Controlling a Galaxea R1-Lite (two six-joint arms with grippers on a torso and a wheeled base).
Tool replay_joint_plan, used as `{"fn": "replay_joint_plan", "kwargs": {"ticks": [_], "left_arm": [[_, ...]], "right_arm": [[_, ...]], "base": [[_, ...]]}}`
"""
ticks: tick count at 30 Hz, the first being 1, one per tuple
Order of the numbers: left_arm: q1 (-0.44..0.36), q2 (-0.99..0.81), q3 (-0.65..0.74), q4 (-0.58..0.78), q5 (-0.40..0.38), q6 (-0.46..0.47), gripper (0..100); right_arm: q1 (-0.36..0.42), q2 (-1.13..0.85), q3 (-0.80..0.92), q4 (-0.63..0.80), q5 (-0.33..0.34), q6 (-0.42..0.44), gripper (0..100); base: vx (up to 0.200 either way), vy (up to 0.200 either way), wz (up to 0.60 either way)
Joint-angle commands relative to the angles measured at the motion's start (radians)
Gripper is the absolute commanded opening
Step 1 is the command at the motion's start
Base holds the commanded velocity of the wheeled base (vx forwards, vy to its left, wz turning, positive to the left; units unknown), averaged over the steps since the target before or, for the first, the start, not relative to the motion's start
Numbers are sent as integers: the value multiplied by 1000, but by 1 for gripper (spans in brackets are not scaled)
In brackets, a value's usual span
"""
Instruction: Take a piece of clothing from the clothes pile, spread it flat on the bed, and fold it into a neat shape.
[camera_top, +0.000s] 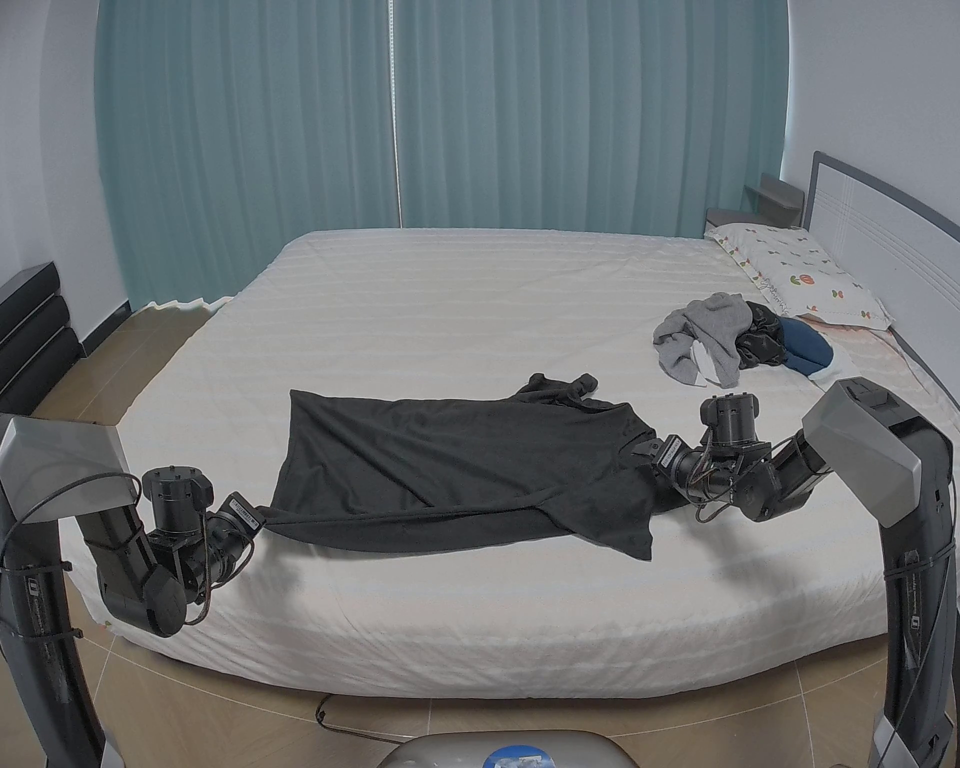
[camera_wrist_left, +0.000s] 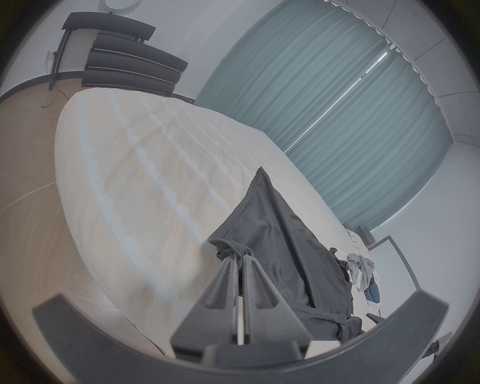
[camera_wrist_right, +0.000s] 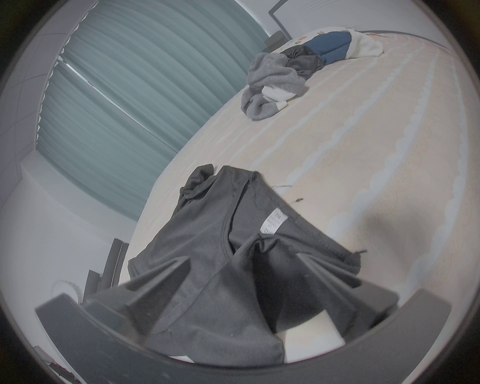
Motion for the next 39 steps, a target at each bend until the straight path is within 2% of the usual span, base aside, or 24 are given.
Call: {"fn": "replay_joint_plan", "kwargs": {"ticks": [1, 5, 7, 11, 14, 25, 31, 32, 39], "left_arm": [[-1, 3, 1, 0, 0, 0, 0], [-1, 3, 1, 0, 2, 0, 0], [-2, 2, -1, 0, 2, 0, 0], [-1, -3, 1, 2, 2, 0, 0], [-1, -3, 1, 2, 2, 0, 0], [-1, -4, 1, 2, 2, 0, 0], [1, -3, -1, 2, 2, 0, 0], [1, -3, -1, 2, 2, 0, 0], [1, -1, 1, 3, 0, 6, 0]], "right_arm": [[-18, -90, 67, 6, 24, -8, 100], [-27, -137, 148, 0, 58, -24, 100], [-27, -183, 251, -4, 133, -63, 100], [-13, -205, 368, -5, 179, -144, 100], [2, -194, 400, -7, 180, -195, 100], [77, -131, 345, -11, 171, -187, 100], [89, -93, 303, -11, 167, -187, 100], [92, -94, 305, -11, 165, -189, 0], [68, -149, 343, 3, 165, -190, 0]], "base": [[0, 0, 0], [0, 0, 0], [0, 0, 0], [0, 0, 0], [0, 0, 0], [0, 0, 0], [0, 0, 0], [0, 0, 0], [0, 0, 0]]}}
